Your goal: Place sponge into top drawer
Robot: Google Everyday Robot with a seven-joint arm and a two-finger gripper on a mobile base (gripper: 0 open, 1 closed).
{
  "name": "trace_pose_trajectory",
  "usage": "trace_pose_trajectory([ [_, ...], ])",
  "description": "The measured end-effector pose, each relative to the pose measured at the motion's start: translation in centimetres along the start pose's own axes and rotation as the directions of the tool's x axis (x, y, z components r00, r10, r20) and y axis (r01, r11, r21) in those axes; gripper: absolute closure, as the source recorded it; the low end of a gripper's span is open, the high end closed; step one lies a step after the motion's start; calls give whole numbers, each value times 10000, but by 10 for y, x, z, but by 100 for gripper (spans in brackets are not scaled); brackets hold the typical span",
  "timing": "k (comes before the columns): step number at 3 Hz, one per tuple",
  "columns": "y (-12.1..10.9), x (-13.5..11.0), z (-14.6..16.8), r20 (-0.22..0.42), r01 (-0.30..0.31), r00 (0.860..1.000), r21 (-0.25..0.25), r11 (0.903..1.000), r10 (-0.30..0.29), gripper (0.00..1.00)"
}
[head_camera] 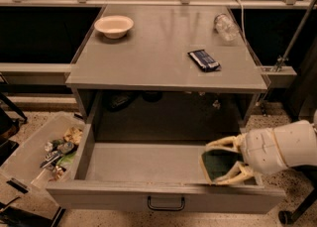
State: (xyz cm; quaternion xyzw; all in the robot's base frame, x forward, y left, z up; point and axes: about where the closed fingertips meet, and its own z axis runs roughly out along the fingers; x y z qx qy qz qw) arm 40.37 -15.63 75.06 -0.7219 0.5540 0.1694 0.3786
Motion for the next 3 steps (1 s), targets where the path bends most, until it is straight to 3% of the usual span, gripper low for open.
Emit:
trace_pose_trajectory([
  [1, -35, -29, 0, 529, 583, 9968, 229, 9980, -594, 100],
  [2, -54, -45, 0, 815, 900, 9924, 366, 9953, -927, 100],
  [3, -98, -54, 27, 1799, 1398, 9725, 567, 9886, -1478, 100],
])
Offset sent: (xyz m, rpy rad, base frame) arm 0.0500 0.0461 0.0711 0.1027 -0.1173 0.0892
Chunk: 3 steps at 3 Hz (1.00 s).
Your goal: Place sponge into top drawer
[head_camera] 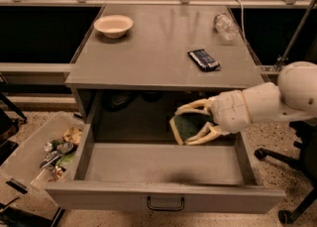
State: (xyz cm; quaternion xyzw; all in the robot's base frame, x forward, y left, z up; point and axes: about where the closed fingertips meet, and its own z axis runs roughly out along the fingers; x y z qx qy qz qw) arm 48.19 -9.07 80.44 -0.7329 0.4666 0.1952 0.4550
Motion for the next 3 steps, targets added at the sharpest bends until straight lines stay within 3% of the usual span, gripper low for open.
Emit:
trace_pose_trajectory([
  [1, -15, 31, 56, 876, -33, 9961, -193, 9998, 50, 100],
  [2, -15, 31, 56, 875, -33, 9962, -194, 9998, 50, 100],
  [3, 16, 50, 69, 23, -423, 9991, -578, 9974, 425, 100],
])
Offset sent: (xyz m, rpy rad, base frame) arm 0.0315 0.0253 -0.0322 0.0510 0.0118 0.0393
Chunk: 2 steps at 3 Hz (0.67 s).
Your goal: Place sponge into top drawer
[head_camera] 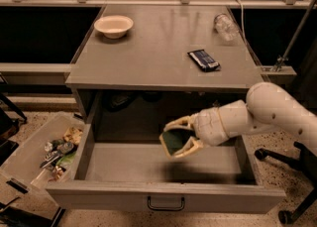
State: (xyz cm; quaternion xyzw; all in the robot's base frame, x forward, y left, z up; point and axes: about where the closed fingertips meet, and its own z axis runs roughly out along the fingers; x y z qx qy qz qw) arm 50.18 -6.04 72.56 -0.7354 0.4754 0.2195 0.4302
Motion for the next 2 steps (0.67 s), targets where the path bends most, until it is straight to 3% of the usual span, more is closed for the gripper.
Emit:
trace_pose_trajectory([
  [1, 41, 26, 17, -1057, -578, 9930, -391, 9976, 534, 100],
  [2, 68, 39, 43, -1126, -957, 9890, 44, 9954, 956, 100],
])
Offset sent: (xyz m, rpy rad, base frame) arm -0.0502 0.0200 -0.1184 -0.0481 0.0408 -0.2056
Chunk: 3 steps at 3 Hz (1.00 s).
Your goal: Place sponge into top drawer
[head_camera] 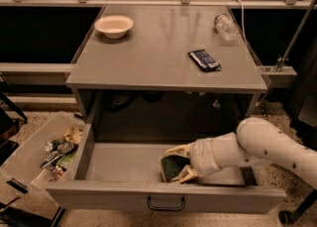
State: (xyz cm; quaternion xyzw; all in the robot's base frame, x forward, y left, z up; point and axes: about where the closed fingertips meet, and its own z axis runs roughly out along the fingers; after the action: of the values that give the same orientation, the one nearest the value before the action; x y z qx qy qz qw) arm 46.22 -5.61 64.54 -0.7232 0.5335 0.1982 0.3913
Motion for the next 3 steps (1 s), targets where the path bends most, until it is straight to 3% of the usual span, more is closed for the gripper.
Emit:
trace_pose_trajectory([
  [1, -4, 3, 4, -113, -9, 9999, 259, 9997, 12, 81],
  [3, -4, 2, 4, -106, -7, 9999, 243, 9997, 9, 35],
])
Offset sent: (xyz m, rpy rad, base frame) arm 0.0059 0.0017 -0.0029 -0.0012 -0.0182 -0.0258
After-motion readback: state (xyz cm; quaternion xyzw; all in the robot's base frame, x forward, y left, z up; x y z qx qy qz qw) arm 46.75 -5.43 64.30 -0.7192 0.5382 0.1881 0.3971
